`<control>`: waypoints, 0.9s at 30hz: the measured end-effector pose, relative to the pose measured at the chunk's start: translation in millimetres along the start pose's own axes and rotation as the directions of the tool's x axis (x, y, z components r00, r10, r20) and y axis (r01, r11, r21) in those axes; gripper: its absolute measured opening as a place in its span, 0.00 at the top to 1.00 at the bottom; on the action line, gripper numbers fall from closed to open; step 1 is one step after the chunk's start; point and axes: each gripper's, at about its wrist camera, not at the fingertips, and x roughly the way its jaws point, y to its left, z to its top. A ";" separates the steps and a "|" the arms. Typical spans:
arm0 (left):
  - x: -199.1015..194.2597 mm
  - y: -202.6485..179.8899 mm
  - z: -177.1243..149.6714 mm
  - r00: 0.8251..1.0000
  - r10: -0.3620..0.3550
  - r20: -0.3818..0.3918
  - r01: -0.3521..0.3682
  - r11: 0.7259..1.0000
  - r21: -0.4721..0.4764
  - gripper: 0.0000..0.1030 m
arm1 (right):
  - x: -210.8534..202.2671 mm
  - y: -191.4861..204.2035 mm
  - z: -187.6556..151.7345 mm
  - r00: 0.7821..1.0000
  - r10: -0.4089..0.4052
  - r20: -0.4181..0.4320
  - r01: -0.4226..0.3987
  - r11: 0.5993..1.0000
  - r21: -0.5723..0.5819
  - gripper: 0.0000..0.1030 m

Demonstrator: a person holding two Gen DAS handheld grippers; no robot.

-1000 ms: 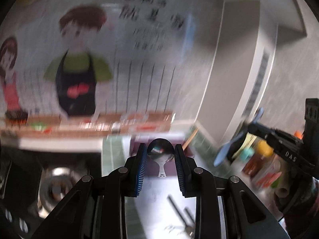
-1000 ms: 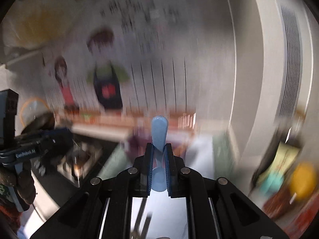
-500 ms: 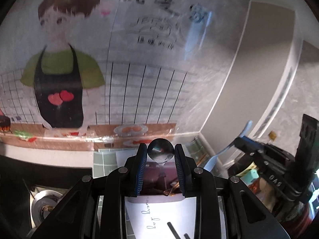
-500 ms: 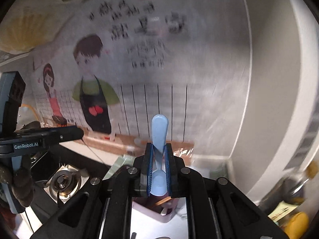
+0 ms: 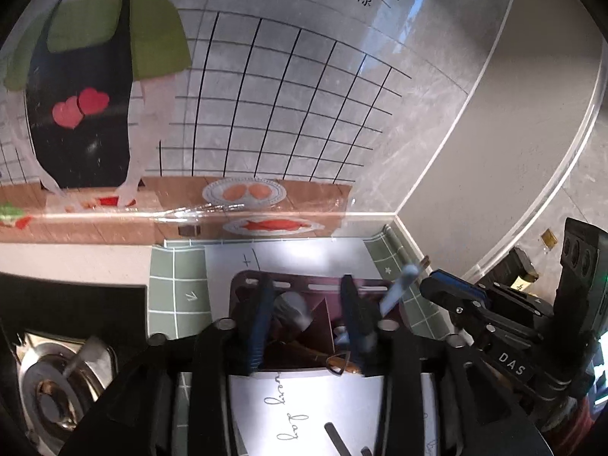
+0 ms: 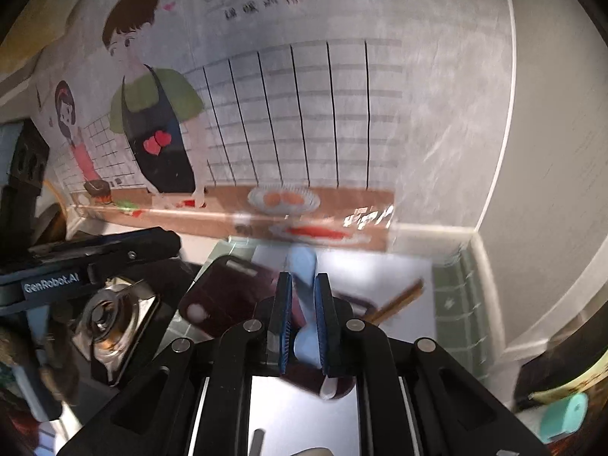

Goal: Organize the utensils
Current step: 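Open both grippers over the purple holder and pull back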

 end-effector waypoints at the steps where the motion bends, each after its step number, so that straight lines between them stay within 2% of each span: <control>1: -2.4 -0.3 -0.7 1.000 -0.008 0.008 0.008 1.000 -0.007 0.55 | -1.5 -2.4 -1.0 1.000 -0.003 -0.001 0.003 1.000 0.013 0.86; 5: -24.9 -4.7 -9.8 0.998 -0.010 0.064 0.013 0.999 -0.039 0.45 | -25.5 -11.8 -6.5 0.999 0.036 0.020 -0.037 0.998 0.057 0.85; 8: -43.2 -13.3 -28.1 0.995 0.036 0.093 -0.033 0.999 -0.040 0.43 | -50.6 -13.3 -21.3 0.999 0.031 0.041 -0.033 0.998 0.046 0.85; 12: -58.0 -22.3 -70.8 0.989 0.118 0.095 -0.117 0.993 -0.011 0.42 | -70.1 -10.3 -46.6 0.999 0.008 0.031 -0.009 1.000 0.028 0.84; 15: -59.7 -23.7 -101.6 0.986 0.158 0.061 -0.158 0.987 -0.007 0.41 | -78.7 -3.6 -74.0 1.000 0.012 -0.018 -0.012 1.000 -0.006 0.84; 21: -57.1 -23.8 -158.2 0.981 0.187 -0.046 -0.186 0.982 0.025 0.41 | -75.6 19.6 -137.5 0.988 0.010 -0.156 -0.033 0.989 -0.144 0.84; 24: -54.5 -15.6 -178.7 0.974 0.203 -0.095 -0.204 0.979 -0.002 0.41 | -68.4 25.3 -174.7 0.964 0.050 -0.260 -0.095 0.982 -0.163 0.84; 27: -53.7 -9.2 -195.3 0.966 0.226 -0.126 -0.230 0.973 -0.024 0.41 | -60.7 25.2 -196.9 0.947 0.060 -0.316 -0.109 0.984 -0.141 0.84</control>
